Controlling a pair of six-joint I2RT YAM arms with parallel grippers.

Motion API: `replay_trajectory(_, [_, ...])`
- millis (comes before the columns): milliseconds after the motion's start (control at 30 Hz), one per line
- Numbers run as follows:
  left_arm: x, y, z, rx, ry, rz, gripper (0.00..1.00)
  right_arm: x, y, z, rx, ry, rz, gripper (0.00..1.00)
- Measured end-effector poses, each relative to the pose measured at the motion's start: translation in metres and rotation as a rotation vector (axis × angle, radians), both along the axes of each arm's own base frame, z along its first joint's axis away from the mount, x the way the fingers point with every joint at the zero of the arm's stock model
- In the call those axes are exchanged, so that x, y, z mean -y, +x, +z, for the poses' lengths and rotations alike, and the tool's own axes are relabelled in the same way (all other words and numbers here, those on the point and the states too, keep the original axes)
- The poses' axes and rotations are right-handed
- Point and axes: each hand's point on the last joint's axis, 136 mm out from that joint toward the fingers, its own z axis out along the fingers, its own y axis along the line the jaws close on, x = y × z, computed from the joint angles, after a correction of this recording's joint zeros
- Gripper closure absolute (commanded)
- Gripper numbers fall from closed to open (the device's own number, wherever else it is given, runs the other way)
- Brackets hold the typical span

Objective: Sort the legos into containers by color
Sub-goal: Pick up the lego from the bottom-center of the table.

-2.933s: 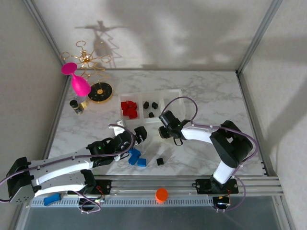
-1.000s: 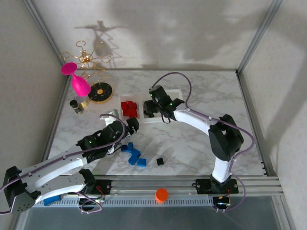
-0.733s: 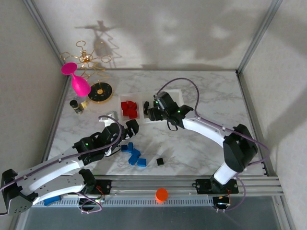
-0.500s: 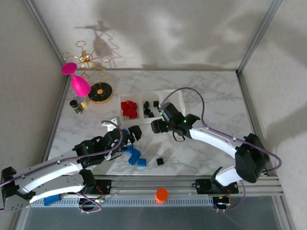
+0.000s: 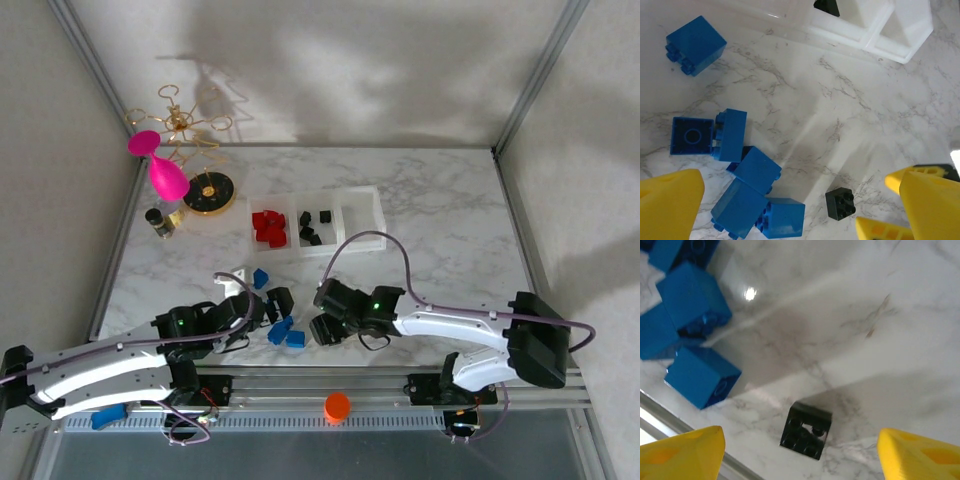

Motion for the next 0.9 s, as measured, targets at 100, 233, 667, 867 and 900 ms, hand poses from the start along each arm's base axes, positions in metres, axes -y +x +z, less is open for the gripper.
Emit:
replay_trajectory(100, [-0.005, -0.003, 0.002, 0.001, -0.023, 0.005, 0.00, -0.005, -0.012, -0.016, -0.030, -0.035, -0.003, 0.22])
replay_trajectory(233, [-0.006, -0.004, 0.006, 0.009, -0.049, 0.009, 0.01, -0.001, -0.021, -0.045, -0.062, -0.122, -0.025, 0.27])
replay_trajectory(667, [-0.007, -0.005, -0.003, -0.011, -0.026, 0.006, 0.01, 0.007, -0.010, -0.061, -0.017, -0.197, -0.112, 0.54])
replay_trajectory(867, [-0.007, -0.006, -0.002, -0.011, -0.025, 0.005, 0.00, 0.006, -0.007, -0.061, -0.003, -0.195, -0.118, 0.66])
replay_trajectory(900, [-0.007, -0.006, -0.002, -0.011, -0.025, 0.004, 0.00, 0.006, -0.007, -0.061, -0.003, -0.194, -0.119, 0.67])
